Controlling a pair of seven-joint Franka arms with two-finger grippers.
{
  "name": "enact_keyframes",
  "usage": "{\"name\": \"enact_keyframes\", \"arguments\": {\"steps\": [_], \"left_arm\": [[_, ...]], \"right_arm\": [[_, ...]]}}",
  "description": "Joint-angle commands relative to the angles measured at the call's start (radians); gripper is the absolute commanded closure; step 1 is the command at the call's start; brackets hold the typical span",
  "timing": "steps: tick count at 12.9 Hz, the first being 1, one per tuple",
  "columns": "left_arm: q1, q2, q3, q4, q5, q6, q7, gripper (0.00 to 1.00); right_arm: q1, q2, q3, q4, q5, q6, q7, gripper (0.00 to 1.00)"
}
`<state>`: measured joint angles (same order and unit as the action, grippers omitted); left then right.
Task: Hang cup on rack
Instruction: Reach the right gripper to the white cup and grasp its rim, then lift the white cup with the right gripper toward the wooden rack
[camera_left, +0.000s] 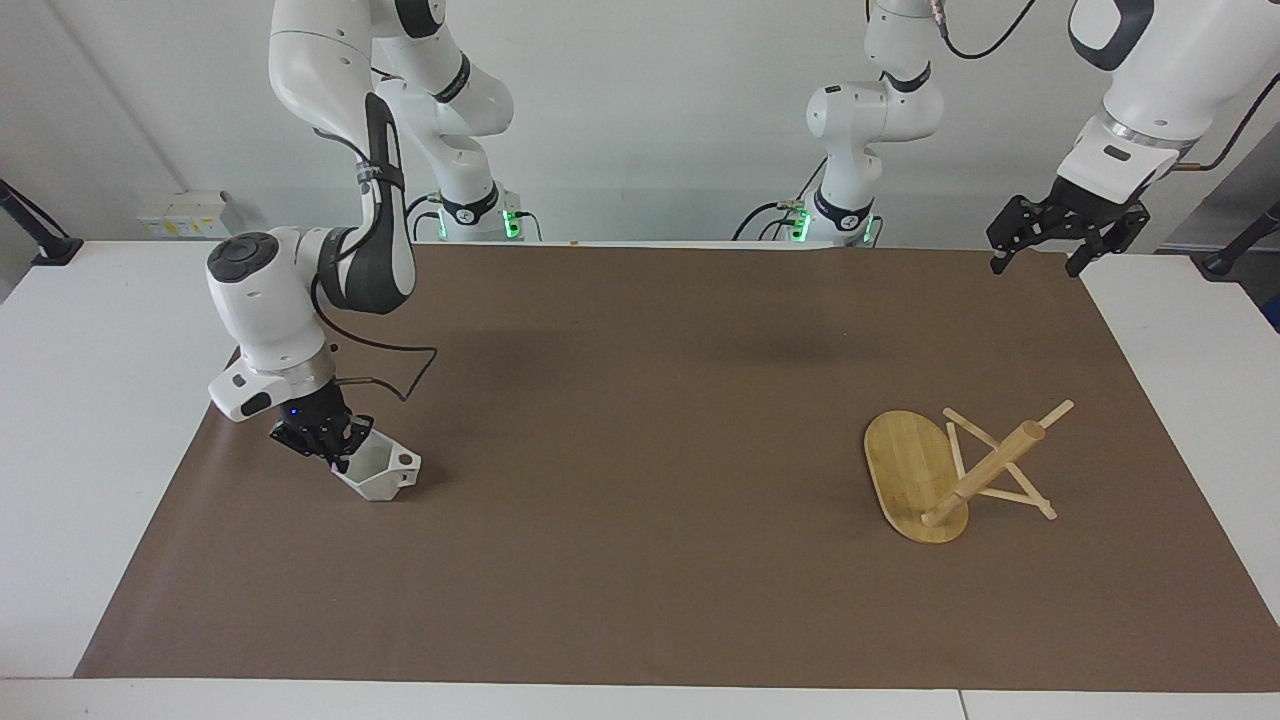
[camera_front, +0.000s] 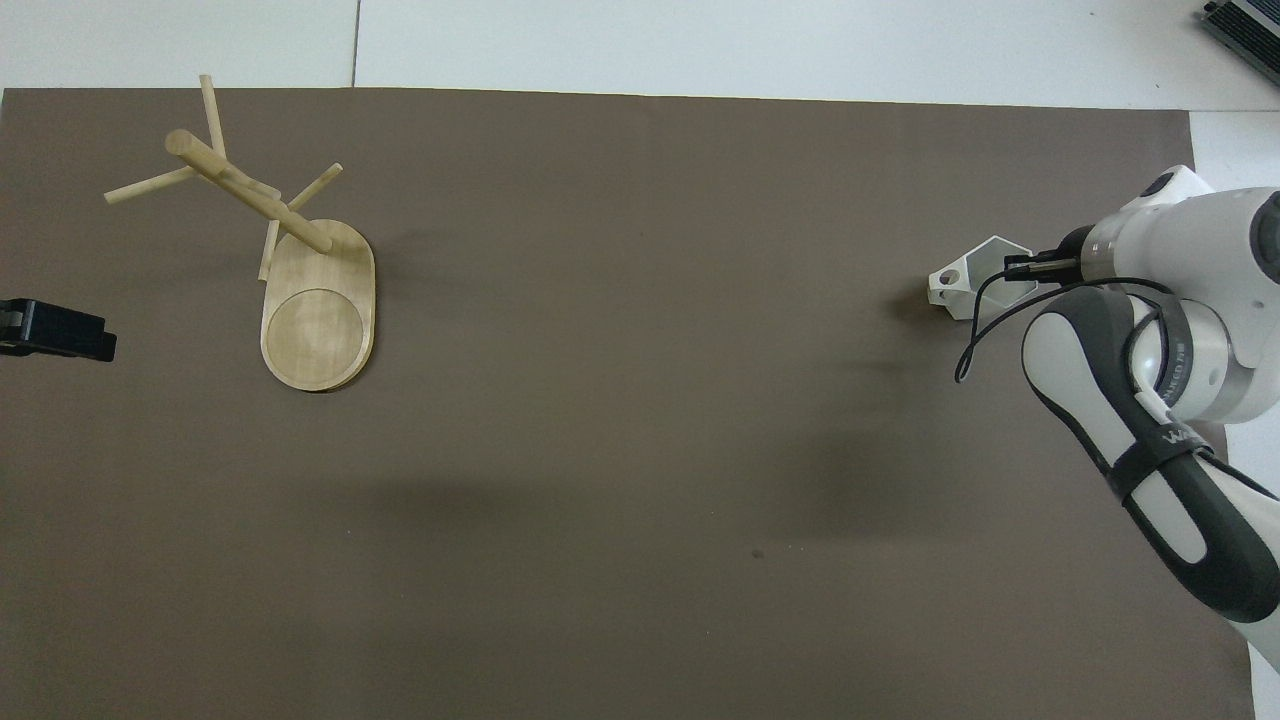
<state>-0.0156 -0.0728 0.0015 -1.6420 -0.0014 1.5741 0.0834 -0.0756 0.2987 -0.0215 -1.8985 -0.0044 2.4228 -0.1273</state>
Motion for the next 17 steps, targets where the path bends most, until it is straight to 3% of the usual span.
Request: {"name": "enact_keyframes", "arguments": {"steps": [1,5,7,9,11,13,17], "left_arm": [[0.011,-0.015,-0.008,-0.007,0.012,-0.006,-0.020,0.00],[0.009,-0.015,-0.008,-0.007,0.012,0.001,-0.016,0.00],[0.005,-0.015,-0.008,-0.007,0.012,0.010,-0.016,0.00],[0.005,-0.013,-0.008,-0.007,0.012,0.015,-0.013,0.00],[0.005,-0.013,-0.008,-0.007,0.012,0.015,-0.013,0.00],[0.006,-0.013,-0.008,-0.007,0.012,0.014,-0.013,0.00],[-0.003,-0.015,-0.009,-0.007,0.012,0.007,-0.008,0.00]], "right_arm": [[-0.009,0.000,0.005,0.006,-0.005,-0.013,-0.006,1.00],[-0.009,0.002,0.006,0.041,-0.003,-0.077,-0.008,1.00],[-0.009,0.002,0.011,0.090,0.044,-0.177,-0.011,1.00],[-0.007,0.000,0.012,0.146,0.223,-0.273,-0.017,1.00],[-0.003,-0.006,0.026,0.183,0.323,-0.332,-0.025,1.00],[-0.006,-0.013,0.077,0.194,0.423,-0.338,-0.040,1.00],[-0.001,-0.015,0.175,0.245,0.751,-0.350,-0.038,1.00]]}}
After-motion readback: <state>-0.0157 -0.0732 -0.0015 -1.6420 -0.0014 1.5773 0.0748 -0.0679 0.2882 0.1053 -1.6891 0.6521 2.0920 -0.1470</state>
